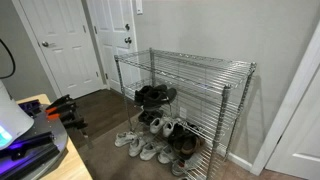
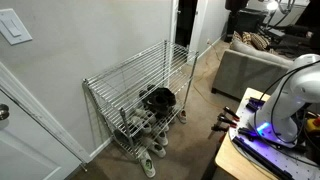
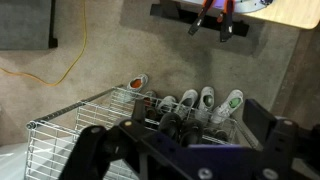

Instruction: Move the black shoes to the rack above them

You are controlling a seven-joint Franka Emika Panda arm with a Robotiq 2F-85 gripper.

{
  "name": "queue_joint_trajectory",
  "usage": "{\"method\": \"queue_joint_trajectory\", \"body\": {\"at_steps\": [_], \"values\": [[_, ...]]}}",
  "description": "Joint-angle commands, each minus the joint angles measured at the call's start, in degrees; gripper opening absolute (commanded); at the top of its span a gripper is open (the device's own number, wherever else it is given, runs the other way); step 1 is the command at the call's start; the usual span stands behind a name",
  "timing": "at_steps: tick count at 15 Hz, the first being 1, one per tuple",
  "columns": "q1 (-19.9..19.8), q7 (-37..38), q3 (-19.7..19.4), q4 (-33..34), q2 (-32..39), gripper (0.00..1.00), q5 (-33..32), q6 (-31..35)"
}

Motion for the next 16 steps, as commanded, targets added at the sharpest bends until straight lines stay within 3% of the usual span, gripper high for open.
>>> {"method": "queue_joint_trajectory", "body": {"at_steps": [1, 11, 13, 16], "values": [[1.0, 0.4, -0.7, 0.2, 0.1, 1.00, -0.3, -0.2], [1.0, 0.5, -0.6, -1.3, -1.0, 1.00, -0.6, -0.6], [1.1, 0.9, -1.0, -4.5, -2.3, 1.00, -0.1, 2.6], [0.6, 2.8, -2.8, -11.2, -3.4, 1.00, 2.4, 13.2]]}}
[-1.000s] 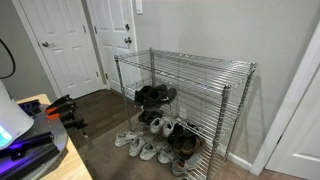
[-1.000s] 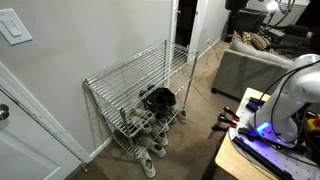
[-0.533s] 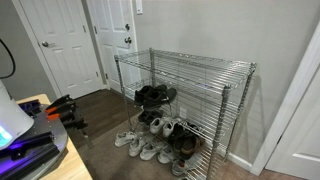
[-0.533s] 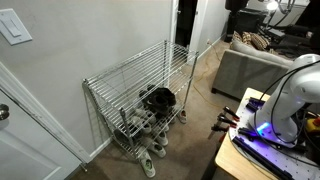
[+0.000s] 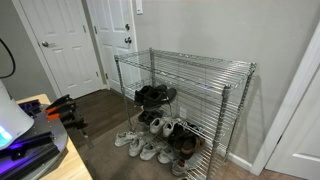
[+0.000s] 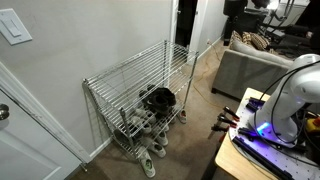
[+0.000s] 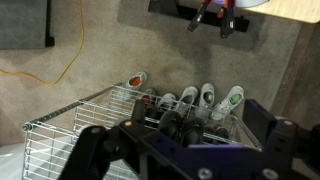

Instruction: Move the black shoes to the rack above them

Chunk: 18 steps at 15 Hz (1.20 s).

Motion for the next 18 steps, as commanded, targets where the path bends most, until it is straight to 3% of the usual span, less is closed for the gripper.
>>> {"method": "queue_joint_trajectory", "body": {"at_steps": [1, 10, 15, 18], "values": [[0.1, 2.6, -2.4, -10.2, -2.6, 1.00, 2.1, 13.5], [-3.0, 3.6, -7.3, -28.4, 3.3, 1.00, 3.7, 53.4], [-4.4, 4.0, -8.0, -26.7, 13.5, 1.00, 4.2, 71.8], [-3.4, 2.9, -8.3, -26.5, 17.2, 1.00, 5.1, 74.8]]}}
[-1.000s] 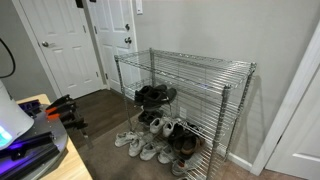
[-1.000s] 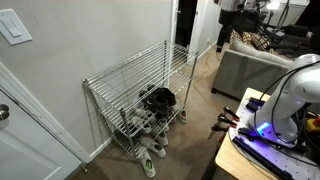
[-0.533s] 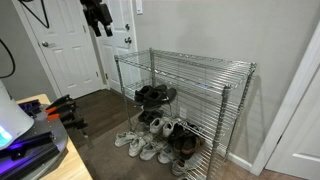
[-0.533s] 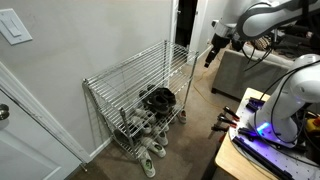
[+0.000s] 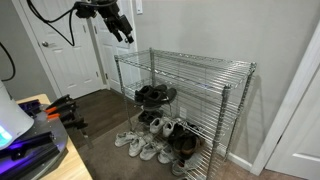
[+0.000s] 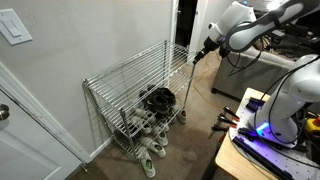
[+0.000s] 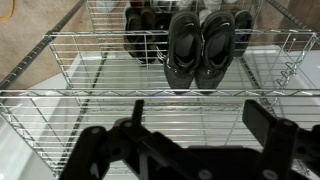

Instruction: Move the black shoes to the rack above them

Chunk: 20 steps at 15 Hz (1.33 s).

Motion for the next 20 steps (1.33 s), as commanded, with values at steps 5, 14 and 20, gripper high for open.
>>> {"method": "queue_joint_trajectory", "body": {"at_steps": [5, 14, 20], "values": [[-0.2, -0.4, 0.7, 0.8, 4.4, 1.00, 1.3, 1.2], [1.4, -1.0, 0.0, 1.0, 5.1, 1.00, 3.3, 3.2], [7.2, -1.5, 1.2, 1.2, 16.2, 1.00, 8.9, 9.4]]}}
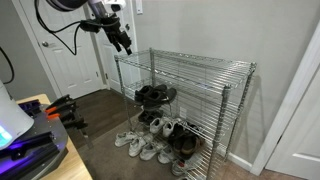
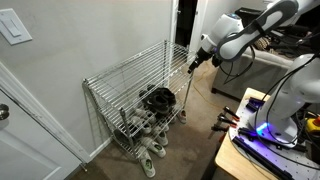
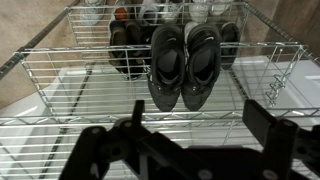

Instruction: Move the black shoes to the rack above them

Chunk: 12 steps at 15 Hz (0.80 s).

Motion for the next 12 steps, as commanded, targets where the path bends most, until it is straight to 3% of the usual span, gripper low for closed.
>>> {"method": "queue_joint_trajectory", "body": {"at_steps": [1, 7, 10, 12], "values": [[2.6, -1.3, 1.3, 0.6, 8.4, 1.00, 3.5, 4.2], [4.2, -5.1, 3.5, 3.0, 17.4, 1.00, 10.4, 7.2], [2.6, -8.8, 8.3, 4.6, 21.6, 1.00, 17.1, 11.9], [-1.1, -11.5, 15.0, 5.8, 24.1, 1.00, 22.6, 14.5]]}}
